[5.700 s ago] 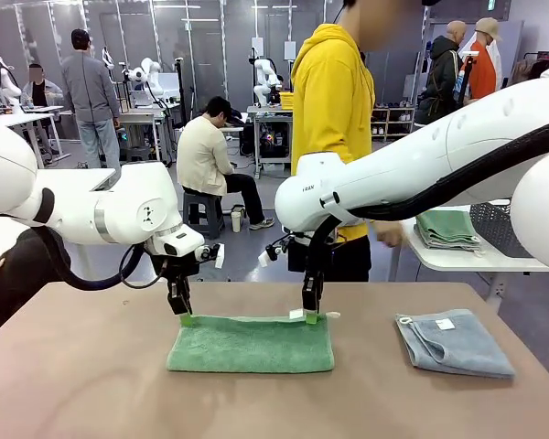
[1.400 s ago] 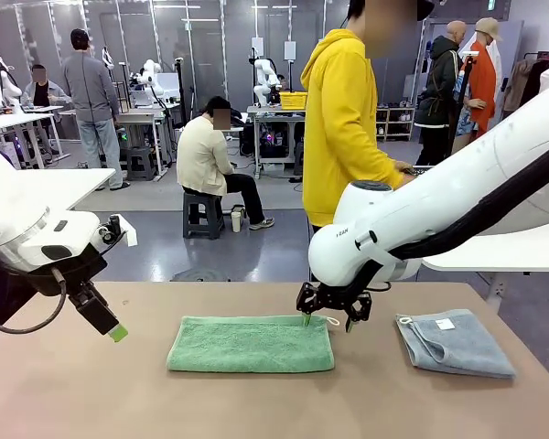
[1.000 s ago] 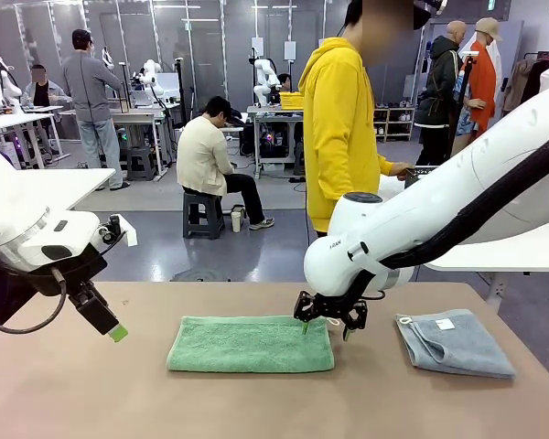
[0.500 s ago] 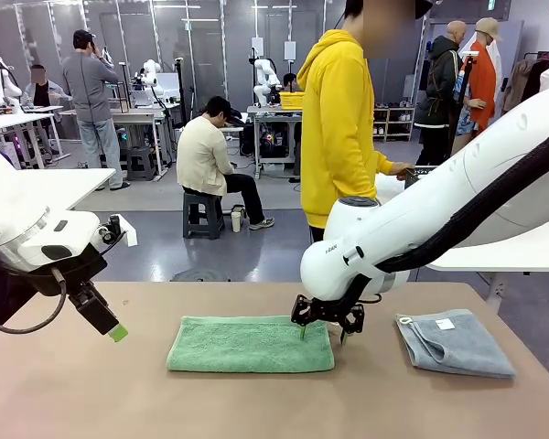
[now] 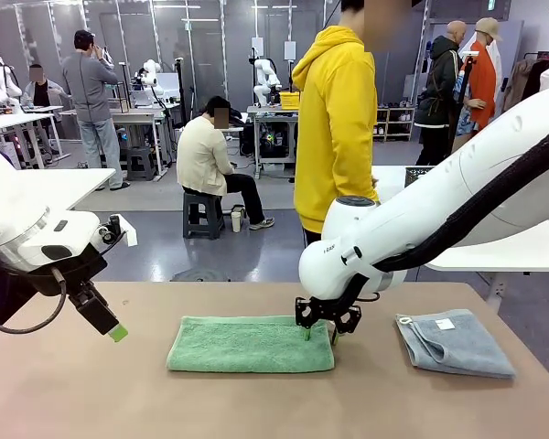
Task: Fold the towels and place them in the basket.
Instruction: When a person lays out a Towel with hook on the table, fold it in half twice.
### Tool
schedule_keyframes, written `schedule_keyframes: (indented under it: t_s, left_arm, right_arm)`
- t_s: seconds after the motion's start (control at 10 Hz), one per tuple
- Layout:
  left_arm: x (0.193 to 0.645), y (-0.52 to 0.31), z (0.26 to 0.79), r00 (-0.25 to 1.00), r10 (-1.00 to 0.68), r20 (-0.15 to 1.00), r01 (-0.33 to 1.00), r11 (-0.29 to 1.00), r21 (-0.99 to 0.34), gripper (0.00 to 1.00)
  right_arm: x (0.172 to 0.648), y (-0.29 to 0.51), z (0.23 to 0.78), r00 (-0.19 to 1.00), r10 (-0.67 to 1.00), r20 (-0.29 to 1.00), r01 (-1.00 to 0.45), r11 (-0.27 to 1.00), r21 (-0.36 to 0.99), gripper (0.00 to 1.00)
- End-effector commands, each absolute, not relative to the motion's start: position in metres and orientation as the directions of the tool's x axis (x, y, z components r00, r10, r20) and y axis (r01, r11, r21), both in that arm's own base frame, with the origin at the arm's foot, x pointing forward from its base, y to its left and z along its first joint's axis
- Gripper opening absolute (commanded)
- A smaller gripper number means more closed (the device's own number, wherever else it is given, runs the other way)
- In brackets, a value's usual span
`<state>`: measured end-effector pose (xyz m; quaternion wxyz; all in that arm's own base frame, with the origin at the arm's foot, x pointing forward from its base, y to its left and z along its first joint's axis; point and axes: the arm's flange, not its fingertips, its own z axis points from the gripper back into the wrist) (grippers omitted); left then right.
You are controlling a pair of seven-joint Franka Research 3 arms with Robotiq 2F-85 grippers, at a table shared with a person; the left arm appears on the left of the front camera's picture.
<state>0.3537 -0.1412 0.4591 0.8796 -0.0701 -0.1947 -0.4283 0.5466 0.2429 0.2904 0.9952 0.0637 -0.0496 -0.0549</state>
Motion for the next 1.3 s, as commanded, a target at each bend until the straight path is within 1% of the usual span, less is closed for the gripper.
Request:
schedule_keyframes:
  t_s: [0.0,0.6,1.0,1.2]
  left_arm:
    - [0.352,-0.144,0.459,0.565,-0.724,0.396,0.771,0.634,0.061,1.0]
    - [0.352,-0.144,0.459,0.565,-0.724,0.396,0.771,0.634,0.061,1.0]
    - [0.352,-0.144,0.459,0.565,-0.724,0.396,0.771,0.634,0.061,1.0]
    - [0.352,-0.144,0.459,0.565,-0.724,0.396,0.771,0.634,0.061,1.0]
  right_arm:
    - [0.547,0.25,0.286,0.985,-0.145,0.095,0.135,0.985,0.105,0.0]
    - [0.547,0.247,0.289,0.984,-0.147,0.096,0.136,0.985,0.107,0.0]
    - [0.543,0.236,0.3,0.982,-0.152,0.107,0.14,0.983,0.119,0.0]
    - [0.538,0.21,0.318,0.992,-0.002,0.13,-0.003,0.999,0.042,0.0]
